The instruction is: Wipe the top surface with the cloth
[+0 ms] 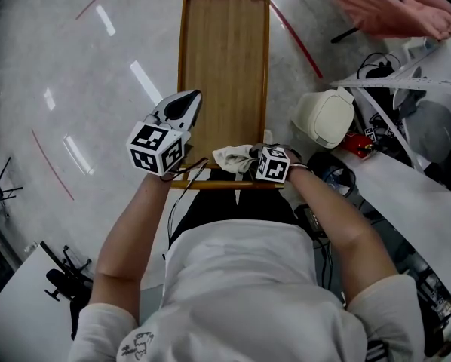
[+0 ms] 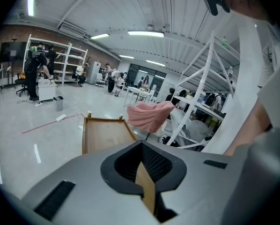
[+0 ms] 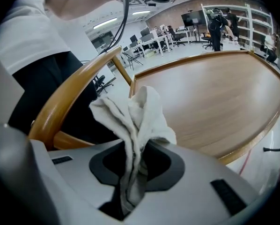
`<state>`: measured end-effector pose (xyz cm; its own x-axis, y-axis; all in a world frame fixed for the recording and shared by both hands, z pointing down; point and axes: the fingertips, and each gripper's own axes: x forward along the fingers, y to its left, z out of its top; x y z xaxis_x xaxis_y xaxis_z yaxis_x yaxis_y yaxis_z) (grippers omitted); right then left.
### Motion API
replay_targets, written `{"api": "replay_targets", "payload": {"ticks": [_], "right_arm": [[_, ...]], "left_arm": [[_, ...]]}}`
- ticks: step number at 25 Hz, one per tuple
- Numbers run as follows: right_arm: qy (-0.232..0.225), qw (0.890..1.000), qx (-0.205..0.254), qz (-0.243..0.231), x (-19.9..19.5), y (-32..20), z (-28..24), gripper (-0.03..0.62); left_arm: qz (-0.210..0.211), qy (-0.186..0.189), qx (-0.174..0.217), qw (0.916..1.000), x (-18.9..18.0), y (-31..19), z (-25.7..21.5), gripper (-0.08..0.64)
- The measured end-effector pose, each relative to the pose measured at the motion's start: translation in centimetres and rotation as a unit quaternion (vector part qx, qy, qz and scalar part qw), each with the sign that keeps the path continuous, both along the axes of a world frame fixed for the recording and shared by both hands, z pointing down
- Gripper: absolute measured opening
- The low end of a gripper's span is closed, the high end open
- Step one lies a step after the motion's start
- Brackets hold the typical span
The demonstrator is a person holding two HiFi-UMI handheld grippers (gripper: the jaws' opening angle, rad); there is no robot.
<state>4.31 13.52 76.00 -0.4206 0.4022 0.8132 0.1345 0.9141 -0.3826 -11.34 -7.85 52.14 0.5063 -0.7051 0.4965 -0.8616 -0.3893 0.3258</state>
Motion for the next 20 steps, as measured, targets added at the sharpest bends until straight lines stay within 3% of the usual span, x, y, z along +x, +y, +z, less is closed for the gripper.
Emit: {"api": "replay_targets", "payload": {"ticks": [12, 20], "right_arm": [[0.02, 0.998, -0.034, -0.051, -1.1, 1.0, -0.1, 0.081], [0.006, 0.996, -0.04, -0.082, -6.7, 1.9, -0.7, 0.081]], "left_arm": [[-0.02, 0.001, 0.01, 0.9997, -2.3, 0.3, -0.6, 0.007], [-0.039, 0.006, 0.002, 0.9992, -5.0, 1.4, 0.2, 0.008]]}}
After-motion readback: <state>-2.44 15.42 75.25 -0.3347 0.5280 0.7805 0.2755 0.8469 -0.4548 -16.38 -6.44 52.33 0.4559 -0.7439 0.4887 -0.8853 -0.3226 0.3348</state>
